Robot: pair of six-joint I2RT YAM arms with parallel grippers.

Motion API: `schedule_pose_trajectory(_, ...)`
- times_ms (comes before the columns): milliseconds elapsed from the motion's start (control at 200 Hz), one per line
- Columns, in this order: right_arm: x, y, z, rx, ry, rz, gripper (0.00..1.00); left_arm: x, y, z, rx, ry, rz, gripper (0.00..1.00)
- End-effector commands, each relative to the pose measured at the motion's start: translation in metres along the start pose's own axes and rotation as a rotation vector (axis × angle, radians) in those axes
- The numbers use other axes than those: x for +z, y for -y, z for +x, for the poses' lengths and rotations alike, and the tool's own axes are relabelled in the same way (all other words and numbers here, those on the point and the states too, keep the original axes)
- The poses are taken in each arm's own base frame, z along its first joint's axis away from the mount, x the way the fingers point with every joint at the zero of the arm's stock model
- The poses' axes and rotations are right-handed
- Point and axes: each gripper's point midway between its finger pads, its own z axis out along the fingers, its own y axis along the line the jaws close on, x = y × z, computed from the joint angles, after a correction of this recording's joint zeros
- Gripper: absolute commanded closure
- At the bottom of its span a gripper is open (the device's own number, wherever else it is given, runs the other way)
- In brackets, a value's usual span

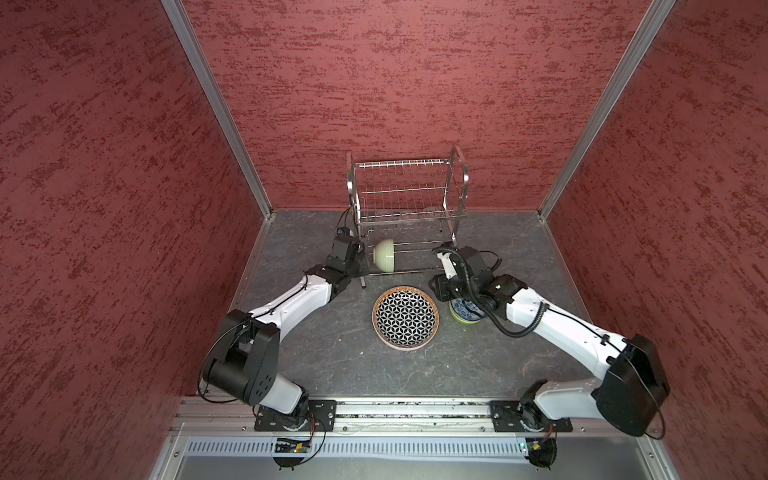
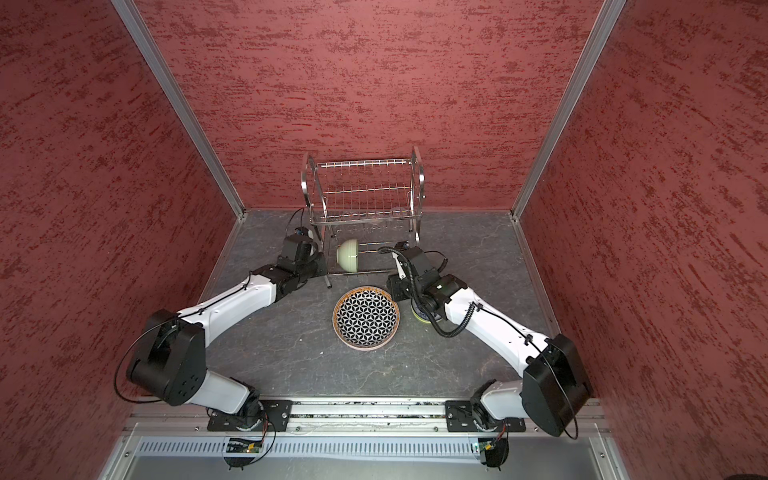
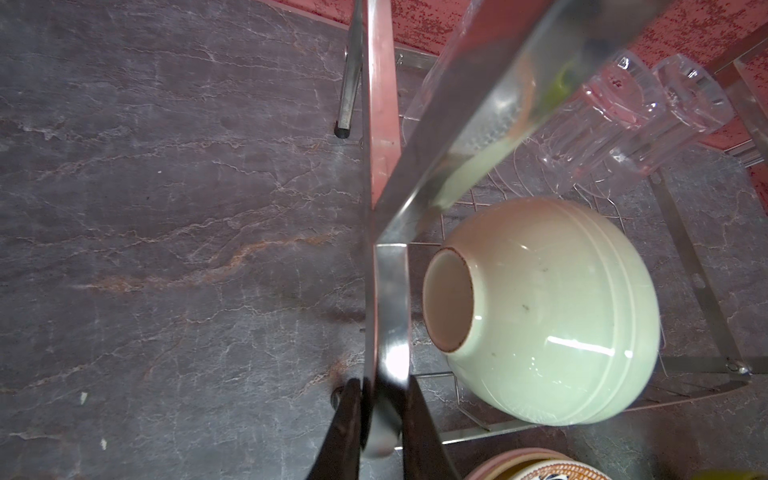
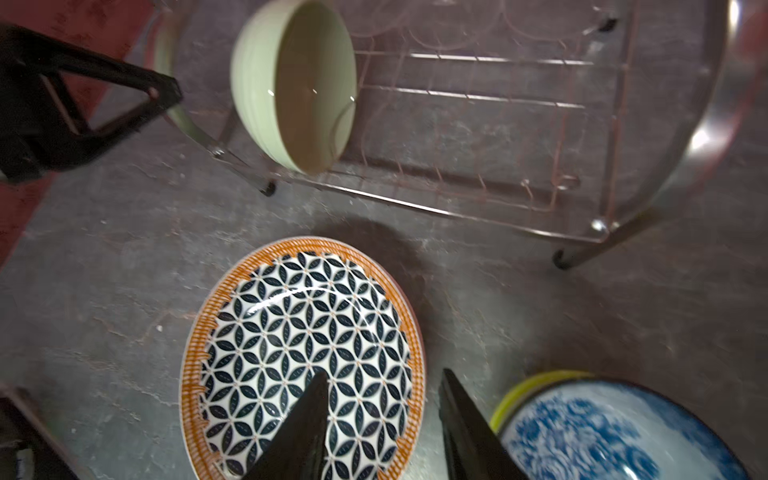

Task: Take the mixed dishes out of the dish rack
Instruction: 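Move the right gripper to the rack and grip the pale green bowl rim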

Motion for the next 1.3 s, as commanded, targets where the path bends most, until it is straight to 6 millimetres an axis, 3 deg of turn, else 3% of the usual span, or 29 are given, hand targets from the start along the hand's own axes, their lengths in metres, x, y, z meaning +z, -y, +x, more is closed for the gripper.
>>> schedule_pose_trajectory(0,0.01,-0.03,-0.028,0.001,0.135,-0.171,0.55,-0.001,0.009,-0.026,-0.088,0.063,0.04,0.86)
schedule_pose_trajectory(120,0.022,-0.037,-0.038,0.004,0.198,-0.226,0.51,-0.003,0.01,-0.028,-0.088,0.065,0.039,0.86)
schedule_pose_trajectory(170,0.037,-0.037,-0.033,0.005,0.194,-0.236,0.5,-0.004,0.01,-0.028,-0.087,0.066,0.041,0.86)
schedule_pose_trajectory(491,0.084,-0.04,-0.035,0.03,0.195,-0.301,0.49,0.002,0.011,-0.024,-0.079,0.039,0.035,0.86)
schedule_pose_trajectory(1007,0.112,-0.029,-0.043,0.081,0.228,-0.35,0.49,0.007,0.009,-0.019,-0.085,0.025,0.024,0.86)
schedule_pose_trajectory(1293,0.118,-0.04,-0.054,0.065,0.262,-0.436,0.53,0.004,0.006,-0.021,-0.082,0.041,0.008,0.86)
